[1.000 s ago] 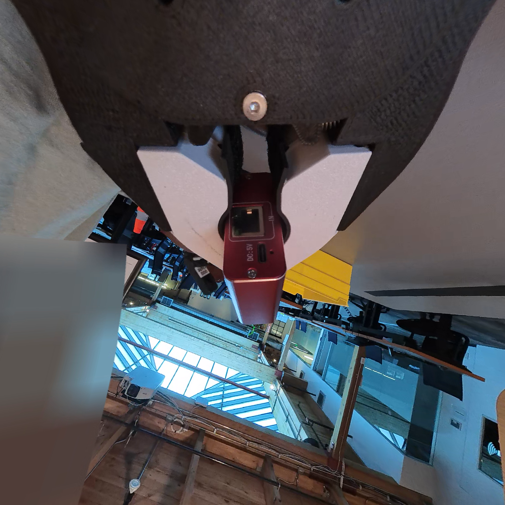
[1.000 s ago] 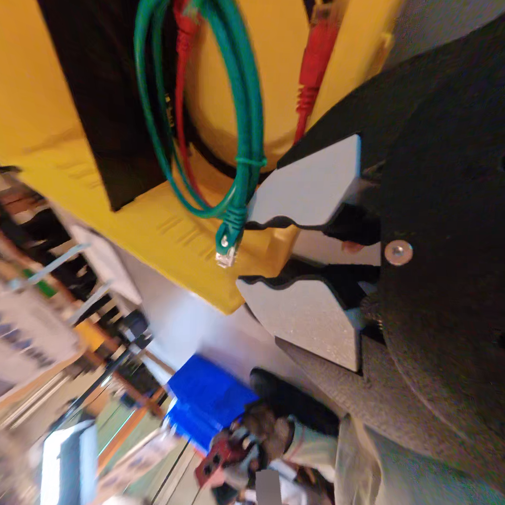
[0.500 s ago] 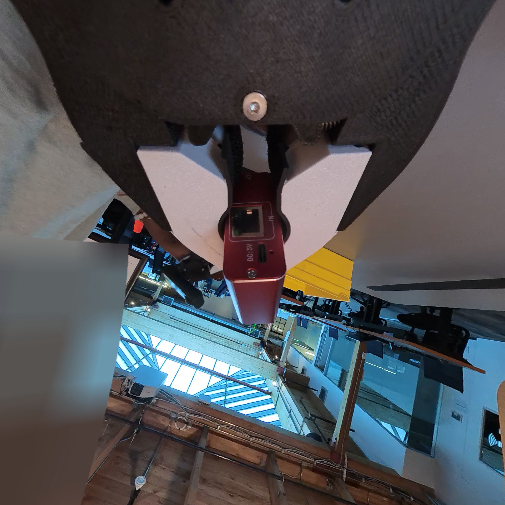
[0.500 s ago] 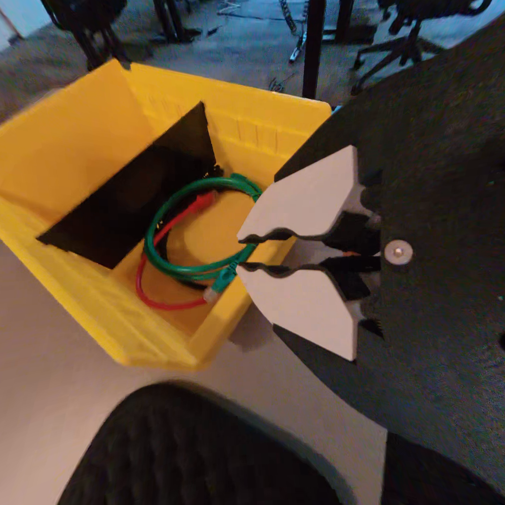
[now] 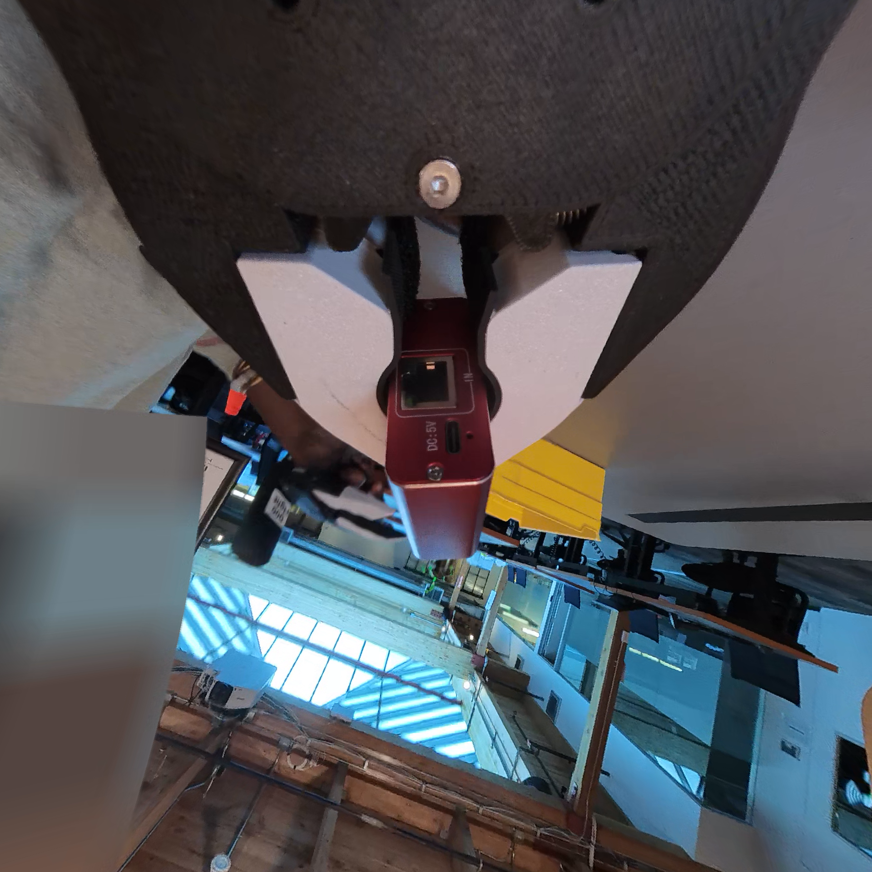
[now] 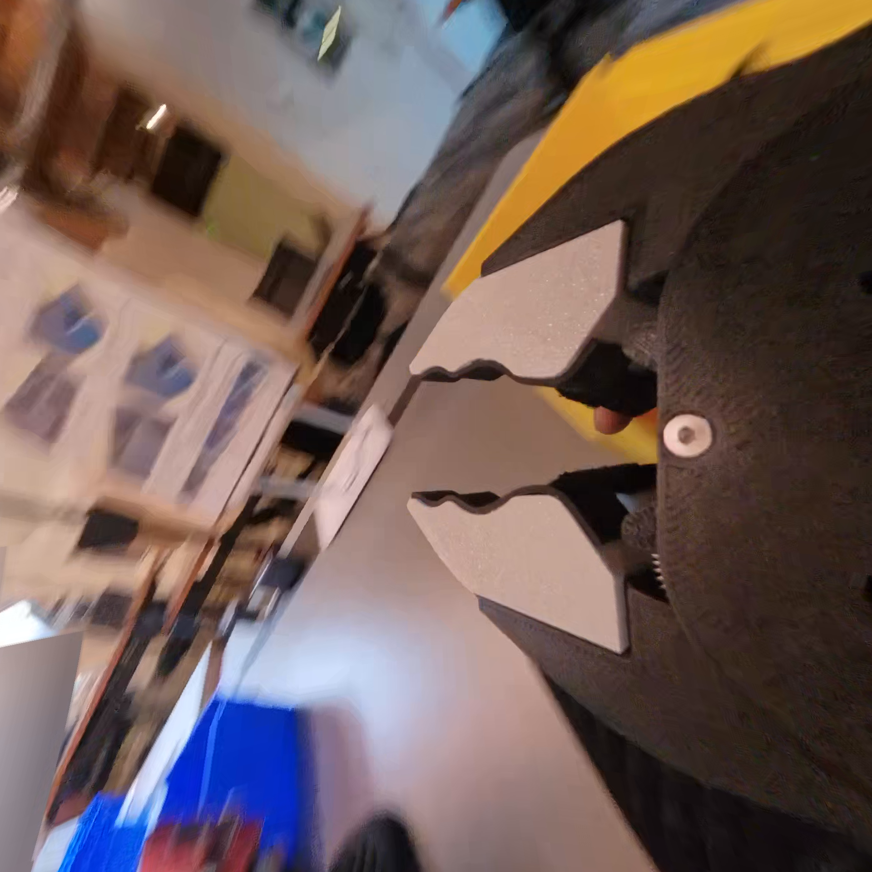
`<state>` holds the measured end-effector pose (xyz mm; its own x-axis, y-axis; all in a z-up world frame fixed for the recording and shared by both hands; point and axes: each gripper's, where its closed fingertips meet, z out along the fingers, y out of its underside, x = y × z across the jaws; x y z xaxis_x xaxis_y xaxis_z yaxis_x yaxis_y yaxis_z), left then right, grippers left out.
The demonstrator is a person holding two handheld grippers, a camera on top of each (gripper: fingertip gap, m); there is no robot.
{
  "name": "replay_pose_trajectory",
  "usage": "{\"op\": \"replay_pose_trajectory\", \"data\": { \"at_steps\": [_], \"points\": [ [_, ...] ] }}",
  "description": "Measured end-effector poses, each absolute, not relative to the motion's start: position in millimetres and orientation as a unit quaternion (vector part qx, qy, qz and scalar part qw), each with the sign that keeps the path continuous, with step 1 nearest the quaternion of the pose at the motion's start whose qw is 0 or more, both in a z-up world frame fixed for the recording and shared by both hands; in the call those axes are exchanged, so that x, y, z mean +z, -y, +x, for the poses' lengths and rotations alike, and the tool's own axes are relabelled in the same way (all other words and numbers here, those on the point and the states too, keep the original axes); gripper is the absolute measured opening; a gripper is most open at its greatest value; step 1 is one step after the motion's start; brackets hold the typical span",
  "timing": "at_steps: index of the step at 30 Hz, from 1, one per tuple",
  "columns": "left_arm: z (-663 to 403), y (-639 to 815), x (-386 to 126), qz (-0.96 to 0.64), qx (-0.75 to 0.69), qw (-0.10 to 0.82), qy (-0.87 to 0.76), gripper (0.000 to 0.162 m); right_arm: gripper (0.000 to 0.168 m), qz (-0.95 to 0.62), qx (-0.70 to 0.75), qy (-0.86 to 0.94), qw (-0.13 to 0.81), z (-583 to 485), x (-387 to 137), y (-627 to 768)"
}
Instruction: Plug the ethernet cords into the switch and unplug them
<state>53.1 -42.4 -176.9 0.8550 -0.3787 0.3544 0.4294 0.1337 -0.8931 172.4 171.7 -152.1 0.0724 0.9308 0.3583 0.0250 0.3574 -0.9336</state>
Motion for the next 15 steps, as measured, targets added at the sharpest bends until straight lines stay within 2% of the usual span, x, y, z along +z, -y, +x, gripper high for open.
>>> {"op": "replay_pose_trajectory", "data": {
  "at_steps": [3,6,8,12,13,15],
  "points": [
    [63,33,-196,-0.666,-0.198,0.719,-0.021,0.029,0.055,-0.327,0.489,0.642,0.492,140,-151,-89],
    [88,25,-223,-0.729,-0.14,0.661,-0.11,0.028,0.052,-0.261,0.58,0.684,0.357,120,-159,-19],
    [105,26,-233,-0.743,-0.137,0.633,-0.168,0.029,0.045,-0.239,0.598,0.698,0.313,108,-166,7],
    [117,28,-243,-0.755,-0.147,0.605,-0.208,0.028,0.042,-0.204,0.54,0.779,0.243,98,-206,44],
    [118,29,-243,-0.755,-0.148,0.604,-0.21,0.028,0.032,-0.19,0.524,0.796,0.238,98,-215,50],
    [117,30,-239,-0.746,-0.149,0.614,-0.207,0.029,0.028,-0.172,0.525,0.797,0.245,99,-217,56]
  ]
}}
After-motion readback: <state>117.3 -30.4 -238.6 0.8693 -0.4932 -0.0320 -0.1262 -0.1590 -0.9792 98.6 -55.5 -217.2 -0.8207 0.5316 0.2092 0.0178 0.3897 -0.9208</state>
